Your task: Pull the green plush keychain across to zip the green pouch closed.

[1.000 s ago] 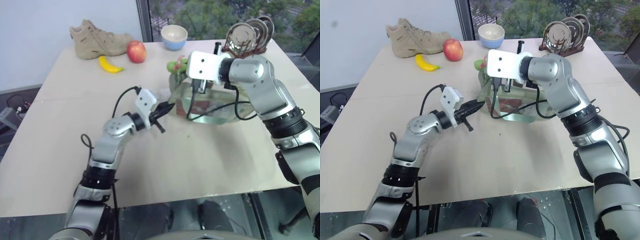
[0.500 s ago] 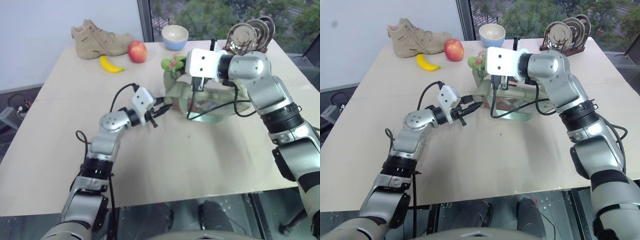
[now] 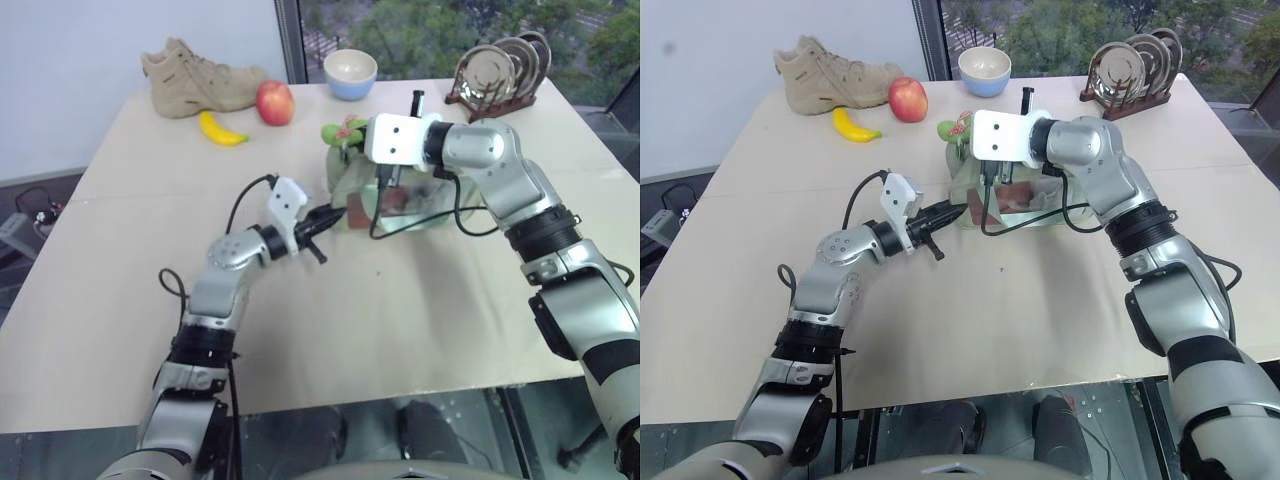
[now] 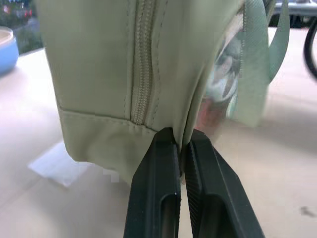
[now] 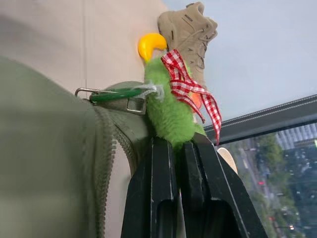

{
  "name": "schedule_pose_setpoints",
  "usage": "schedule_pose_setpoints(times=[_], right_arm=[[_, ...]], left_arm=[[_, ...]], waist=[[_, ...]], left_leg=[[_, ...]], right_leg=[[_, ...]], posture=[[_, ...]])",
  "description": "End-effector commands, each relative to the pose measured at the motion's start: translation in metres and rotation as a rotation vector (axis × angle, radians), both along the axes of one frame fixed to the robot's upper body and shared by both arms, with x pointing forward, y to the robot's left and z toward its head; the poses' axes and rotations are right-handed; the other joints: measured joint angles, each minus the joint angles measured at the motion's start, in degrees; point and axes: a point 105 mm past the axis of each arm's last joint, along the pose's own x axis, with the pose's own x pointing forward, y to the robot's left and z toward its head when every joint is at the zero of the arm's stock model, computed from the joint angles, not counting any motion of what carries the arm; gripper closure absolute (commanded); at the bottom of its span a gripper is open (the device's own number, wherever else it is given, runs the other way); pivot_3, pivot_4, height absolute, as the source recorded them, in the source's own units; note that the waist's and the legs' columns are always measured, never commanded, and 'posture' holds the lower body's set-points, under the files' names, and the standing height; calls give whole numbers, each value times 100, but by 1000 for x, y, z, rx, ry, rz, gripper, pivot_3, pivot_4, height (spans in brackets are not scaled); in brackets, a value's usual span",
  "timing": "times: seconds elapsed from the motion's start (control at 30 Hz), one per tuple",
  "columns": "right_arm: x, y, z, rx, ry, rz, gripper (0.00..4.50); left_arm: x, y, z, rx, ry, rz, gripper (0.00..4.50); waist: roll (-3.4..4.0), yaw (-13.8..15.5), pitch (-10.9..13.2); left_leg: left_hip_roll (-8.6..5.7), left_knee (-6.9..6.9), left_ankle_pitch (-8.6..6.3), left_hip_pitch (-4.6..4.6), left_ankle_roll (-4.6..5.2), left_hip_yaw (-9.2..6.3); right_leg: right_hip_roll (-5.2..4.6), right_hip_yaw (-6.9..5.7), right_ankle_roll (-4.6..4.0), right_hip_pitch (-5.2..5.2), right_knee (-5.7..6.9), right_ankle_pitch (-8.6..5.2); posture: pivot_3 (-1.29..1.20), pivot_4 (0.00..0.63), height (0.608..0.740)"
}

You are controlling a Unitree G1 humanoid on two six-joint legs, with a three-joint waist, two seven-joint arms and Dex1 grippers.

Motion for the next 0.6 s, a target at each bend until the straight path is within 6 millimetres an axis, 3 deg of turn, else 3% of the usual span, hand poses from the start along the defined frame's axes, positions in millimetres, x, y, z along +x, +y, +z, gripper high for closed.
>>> schedule_pose_setpoints(times=[0.03,0.17,0.33,0.5,0.6], right_arm=[[-1,-1,30,41,-127,-28,4500],[2,-11,52,58,-261,-133,4500],[-8,-13,74,101,-385,-192,4500],[-18,-12,68,71,-431,-202,4500],[-16,-12,52,128,-238,-186,4500]], left_arm=[[-8,-6,9,-49,50,5,4414],[-5,-3,1,-44,153,82,4414],[1,0,-2,-60,222,149,4414],[4,-3,-3,-63,238,158,4414],[5,-5,-3,-56,235,145,4414]], waist=[[0,2,0],[1,3,0],[1,2,0],[1,7,0],[0,7,0]], left_leg=[[0,0,0,0,0,0],[0,1,0,0,0,0],[1,1,0,0,0,2],[0,1,0,-1,-1,2],[0,2,0,0,-1,3]], right_leg=[[3,0,0,0,0,0],[7,-1,0,0,0,0],[4,1,0,0,-2,0],[3,1,0,0,-2,0],[2,3,0,1,-2,0]], posture=[[0,150,740],[0,150,740],[0,150,740],[0,150,740],[0,150,740]])
